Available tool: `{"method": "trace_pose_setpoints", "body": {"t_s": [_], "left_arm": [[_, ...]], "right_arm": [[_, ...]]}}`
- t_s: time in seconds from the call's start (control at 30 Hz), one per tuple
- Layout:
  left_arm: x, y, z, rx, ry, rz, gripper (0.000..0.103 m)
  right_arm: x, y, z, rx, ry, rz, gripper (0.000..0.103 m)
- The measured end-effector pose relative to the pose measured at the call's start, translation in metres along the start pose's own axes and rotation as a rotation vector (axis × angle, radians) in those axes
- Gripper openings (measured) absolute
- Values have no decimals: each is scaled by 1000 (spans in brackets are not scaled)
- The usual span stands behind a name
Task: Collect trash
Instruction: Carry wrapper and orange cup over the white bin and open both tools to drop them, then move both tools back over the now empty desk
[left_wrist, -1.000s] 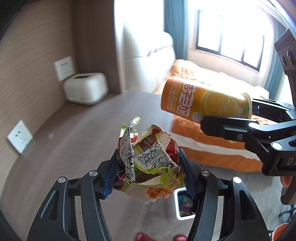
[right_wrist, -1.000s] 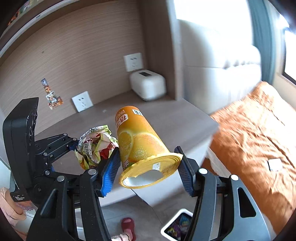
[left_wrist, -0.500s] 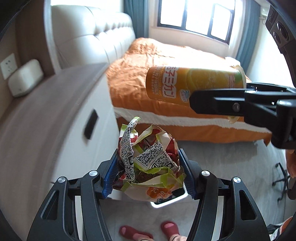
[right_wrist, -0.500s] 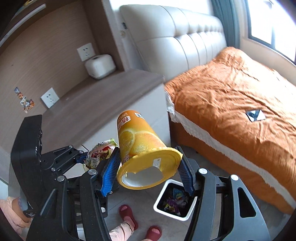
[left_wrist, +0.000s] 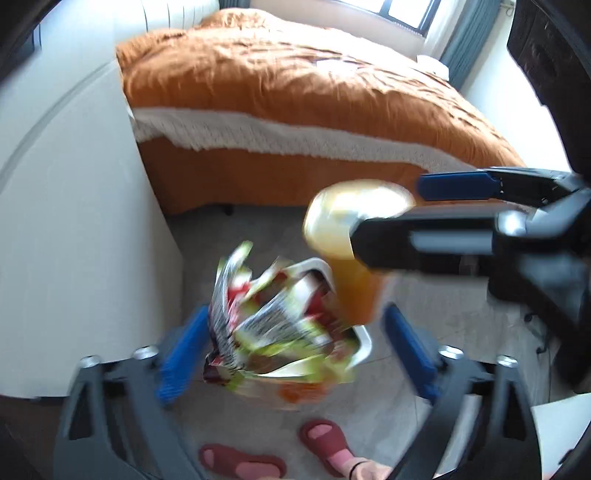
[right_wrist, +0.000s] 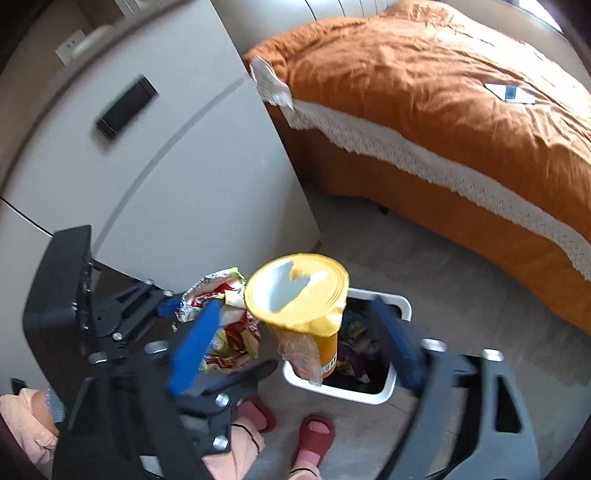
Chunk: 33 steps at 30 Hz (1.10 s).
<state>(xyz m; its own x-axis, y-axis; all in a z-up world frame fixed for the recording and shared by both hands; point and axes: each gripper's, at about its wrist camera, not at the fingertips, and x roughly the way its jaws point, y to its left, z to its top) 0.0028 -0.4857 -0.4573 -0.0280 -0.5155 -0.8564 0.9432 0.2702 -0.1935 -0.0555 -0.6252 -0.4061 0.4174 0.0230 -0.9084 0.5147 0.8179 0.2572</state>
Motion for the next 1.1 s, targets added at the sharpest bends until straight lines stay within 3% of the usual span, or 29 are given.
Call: {"method": "trace_pose_setpoints", "body": {"t_s": [0.07, 0.23, 0.47, 0.73, 0.93, 1.1], "left_arm": [[30, 2, -12, 24, 35, 20, 98], [72, -1, -33, 18, 88, -6, 98], [55, -9, -26, 36, 98, -13, 98], [-56, -13, 8, -9, -12, 31, 98], [-170, -24, 40, -91, -155, 73, 98], [-259, -34, 56, -151, -271, 168, 98]], "right_arm": [[34, -15, -14, 38, 73, 12, 99], [60, -34, -42, 96, 111, -7, 99], [34, -32, -47, 132, 109, -10, 99], [-64, 2, -12, 112, -6, 1, 99], [-171, 55, 30, -16, -193, 15, 99], [-243, 92, 52, -131, -343, 24, 99]]}}
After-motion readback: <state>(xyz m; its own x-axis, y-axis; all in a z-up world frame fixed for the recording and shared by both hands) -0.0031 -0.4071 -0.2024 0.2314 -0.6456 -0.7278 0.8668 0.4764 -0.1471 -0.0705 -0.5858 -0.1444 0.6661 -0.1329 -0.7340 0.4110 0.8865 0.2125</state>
